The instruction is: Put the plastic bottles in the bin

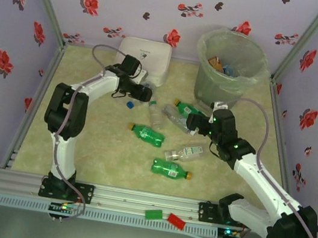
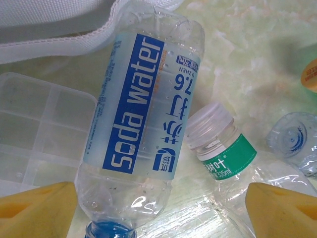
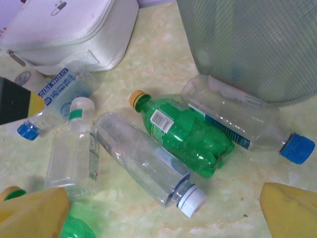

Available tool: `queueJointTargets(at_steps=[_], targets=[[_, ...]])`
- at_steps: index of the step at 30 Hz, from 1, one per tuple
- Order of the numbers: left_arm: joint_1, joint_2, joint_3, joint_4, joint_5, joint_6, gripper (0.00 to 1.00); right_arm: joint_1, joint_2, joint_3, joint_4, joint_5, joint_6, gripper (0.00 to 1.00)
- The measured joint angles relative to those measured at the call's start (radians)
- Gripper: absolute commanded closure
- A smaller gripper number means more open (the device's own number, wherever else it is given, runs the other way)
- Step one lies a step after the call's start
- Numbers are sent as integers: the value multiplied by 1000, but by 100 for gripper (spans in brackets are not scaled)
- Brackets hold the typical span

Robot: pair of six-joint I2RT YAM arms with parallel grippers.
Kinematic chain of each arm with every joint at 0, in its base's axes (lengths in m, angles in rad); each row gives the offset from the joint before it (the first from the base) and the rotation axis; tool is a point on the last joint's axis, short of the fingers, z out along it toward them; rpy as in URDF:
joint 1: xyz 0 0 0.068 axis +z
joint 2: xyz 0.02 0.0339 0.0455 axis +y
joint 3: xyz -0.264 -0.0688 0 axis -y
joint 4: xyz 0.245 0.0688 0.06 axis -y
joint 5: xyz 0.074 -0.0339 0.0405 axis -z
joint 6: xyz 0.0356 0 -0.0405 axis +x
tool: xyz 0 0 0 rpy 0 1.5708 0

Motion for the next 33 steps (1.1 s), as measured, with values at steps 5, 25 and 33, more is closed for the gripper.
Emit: queueJointTargets(at_steps=[5,25,33], targets=[[0,51,60,-20,0,11,19,0,12,17,-18,-4,-11,0],[0,158,130,-74,-21,17,18,0,37,61,-92,-51,-10,0],[-1,182,160,-61,-36,17,21,0,9,61,-113,10,24,0]])
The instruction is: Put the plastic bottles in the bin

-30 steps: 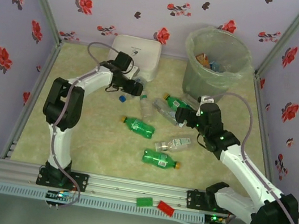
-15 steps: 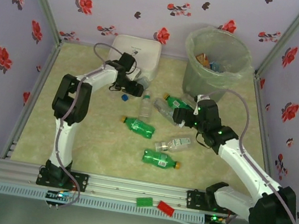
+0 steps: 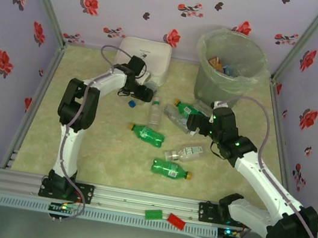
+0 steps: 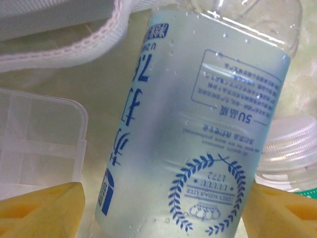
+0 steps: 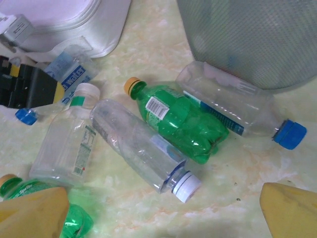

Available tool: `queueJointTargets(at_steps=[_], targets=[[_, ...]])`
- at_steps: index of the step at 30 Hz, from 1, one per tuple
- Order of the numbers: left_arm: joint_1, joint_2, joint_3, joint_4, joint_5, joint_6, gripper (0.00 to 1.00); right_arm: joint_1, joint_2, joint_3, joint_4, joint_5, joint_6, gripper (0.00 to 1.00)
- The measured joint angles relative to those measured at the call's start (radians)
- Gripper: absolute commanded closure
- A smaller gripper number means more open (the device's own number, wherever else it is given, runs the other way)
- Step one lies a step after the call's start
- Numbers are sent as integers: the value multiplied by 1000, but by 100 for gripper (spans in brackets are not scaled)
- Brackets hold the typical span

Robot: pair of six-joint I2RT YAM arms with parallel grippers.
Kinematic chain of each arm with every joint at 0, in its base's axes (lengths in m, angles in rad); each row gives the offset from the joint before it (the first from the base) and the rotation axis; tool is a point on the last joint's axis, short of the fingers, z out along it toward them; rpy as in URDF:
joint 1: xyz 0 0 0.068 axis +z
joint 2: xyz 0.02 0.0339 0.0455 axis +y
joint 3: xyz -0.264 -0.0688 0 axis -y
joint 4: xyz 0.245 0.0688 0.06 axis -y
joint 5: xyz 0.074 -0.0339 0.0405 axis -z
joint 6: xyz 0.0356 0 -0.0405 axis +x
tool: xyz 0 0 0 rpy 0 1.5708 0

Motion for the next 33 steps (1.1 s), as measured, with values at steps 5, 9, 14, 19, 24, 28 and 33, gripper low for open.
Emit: queueJointTargets(at_steps=[5,9,14,19,24,28,33], targets=[[-1,2,0,5,-8,3,36,0,0,-1,1,24,43,0],[-6,2,-2,7,-8,5,45,0,0,-2,5,16,50,0],[-14,-29,-63,63,-14,4,50,0,0,-2,13,-19,48,0],[-33,-124,-212,130,-18,-14,51,0,10,-6,72,-42,83,1],[-43,-266,-389,203,-17,-87,52,0,58,-26,149,-76,175,0],[-49,-403,-503,297,-5,-145,52,0,102,-29,232,-150,238,0],[-78,-551,-603,407,34,-196,52,3,157,-24,354,-240,304,0]])
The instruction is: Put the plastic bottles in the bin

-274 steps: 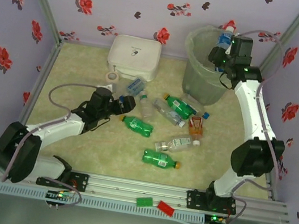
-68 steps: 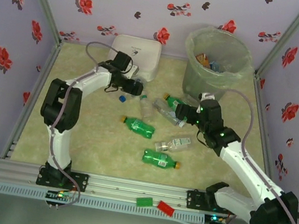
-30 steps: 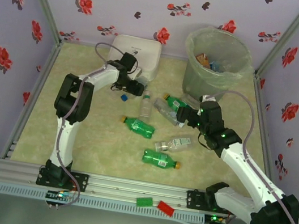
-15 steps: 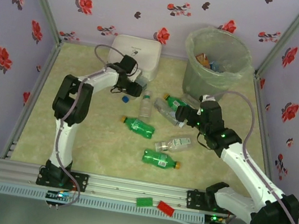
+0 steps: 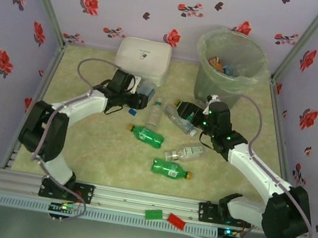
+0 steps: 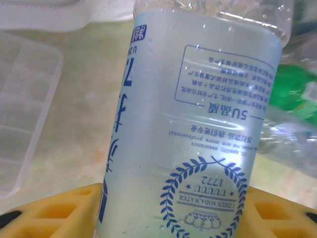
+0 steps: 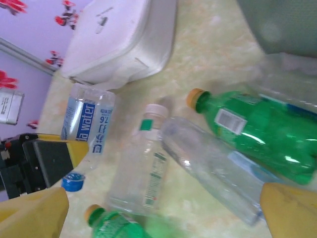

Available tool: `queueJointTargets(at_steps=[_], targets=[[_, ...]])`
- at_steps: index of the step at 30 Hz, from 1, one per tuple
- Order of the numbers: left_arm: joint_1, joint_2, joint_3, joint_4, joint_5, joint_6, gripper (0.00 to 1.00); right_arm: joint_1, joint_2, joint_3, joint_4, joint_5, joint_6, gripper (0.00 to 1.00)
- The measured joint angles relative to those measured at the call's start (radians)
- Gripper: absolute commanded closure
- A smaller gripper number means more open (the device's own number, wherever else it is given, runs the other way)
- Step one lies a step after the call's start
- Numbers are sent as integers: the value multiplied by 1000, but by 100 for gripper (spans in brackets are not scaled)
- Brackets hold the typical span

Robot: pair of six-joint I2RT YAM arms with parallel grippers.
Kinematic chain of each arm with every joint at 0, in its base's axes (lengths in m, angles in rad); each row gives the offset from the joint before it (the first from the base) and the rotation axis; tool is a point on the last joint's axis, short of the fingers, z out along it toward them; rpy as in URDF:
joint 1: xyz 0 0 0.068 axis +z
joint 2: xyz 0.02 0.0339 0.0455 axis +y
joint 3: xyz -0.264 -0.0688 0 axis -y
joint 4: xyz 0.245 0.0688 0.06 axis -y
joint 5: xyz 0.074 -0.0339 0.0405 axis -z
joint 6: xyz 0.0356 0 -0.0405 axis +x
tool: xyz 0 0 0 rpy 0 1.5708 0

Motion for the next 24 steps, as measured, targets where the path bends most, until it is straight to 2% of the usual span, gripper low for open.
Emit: queueJointTargets(at_steps=[7,14,22,24], targets=[[-102,-146,-117,137,42,-43,50,21,95,66,132,-100,55,0],[-187,-219,-175,203,64,-48,49,63,155,103,239,-162,79,1],[-219,-248,-191,225,64,-48,48,82,197,103,258,-163,96,10],[-227,-256,-198,226,64,-48,48,82,203,103,258,-163,100,16]])
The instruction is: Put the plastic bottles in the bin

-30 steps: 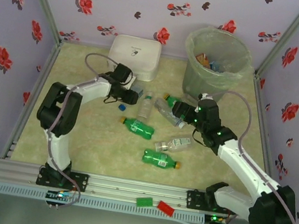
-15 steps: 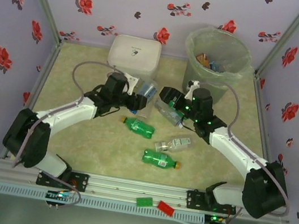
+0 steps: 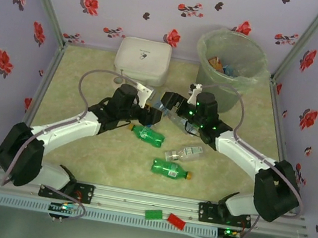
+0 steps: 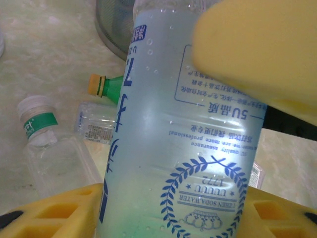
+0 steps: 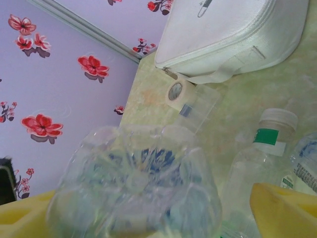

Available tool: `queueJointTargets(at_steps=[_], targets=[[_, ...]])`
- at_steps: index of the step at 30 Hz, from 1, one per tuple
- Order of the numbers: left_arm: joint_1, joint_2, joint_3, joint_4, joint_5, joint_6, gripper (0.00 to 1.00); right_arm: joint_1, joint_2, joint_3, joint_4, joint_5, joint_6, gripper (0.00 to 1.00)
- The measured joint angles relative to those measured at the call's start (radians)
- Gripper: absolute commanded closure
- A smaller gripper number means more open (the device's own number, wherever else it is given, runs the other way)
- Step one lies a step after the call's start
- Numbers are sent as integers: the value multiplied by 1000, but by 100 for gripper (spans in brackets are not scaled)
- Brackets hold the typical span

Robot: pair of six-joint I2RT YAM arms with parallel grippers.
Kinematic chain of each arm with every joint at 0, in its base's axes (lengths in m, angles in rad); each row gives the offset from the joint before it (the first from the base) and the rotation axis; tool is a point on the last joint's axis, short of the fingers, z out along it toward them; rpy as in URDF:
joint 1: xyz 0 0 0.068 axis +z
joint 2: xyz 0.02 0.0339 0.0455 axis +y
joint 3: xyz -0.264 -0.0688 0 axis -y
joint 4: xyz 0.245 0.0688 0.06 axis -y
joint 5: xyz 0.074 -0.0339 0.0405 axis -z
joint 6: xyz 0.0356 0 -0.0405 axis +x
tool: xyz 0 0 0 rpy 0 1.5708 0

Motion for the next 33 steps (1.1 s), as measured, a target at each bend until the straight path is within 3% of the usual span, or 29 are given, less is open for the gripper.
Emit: queueJointTargets(at_steps=[5,9,12,14,19,24,33], targets=[[-16,-5,-13,9,0,0,45,0,8,2,34,-19,6,39],[-17,-6,-17,10,-4,1,36,1,23,5,52,-35,15,49],[-19,-7,-17,7,-4,5,18,1,27,5,62,-43,15,51],[-21,-10,-17,9,-3,3,1,1,28,5,67,-44,15,51],[-24,-63,-50,46,-48,-4,0,-14,26,17,32,-44,-3,54],[-23,-195,-192,132,-215,-32,0,-92,4,101,-104,-40,-45,55],[28,-319,-416,196,-459,-211,0,-275,-15,537,-416,39,-183,53]])
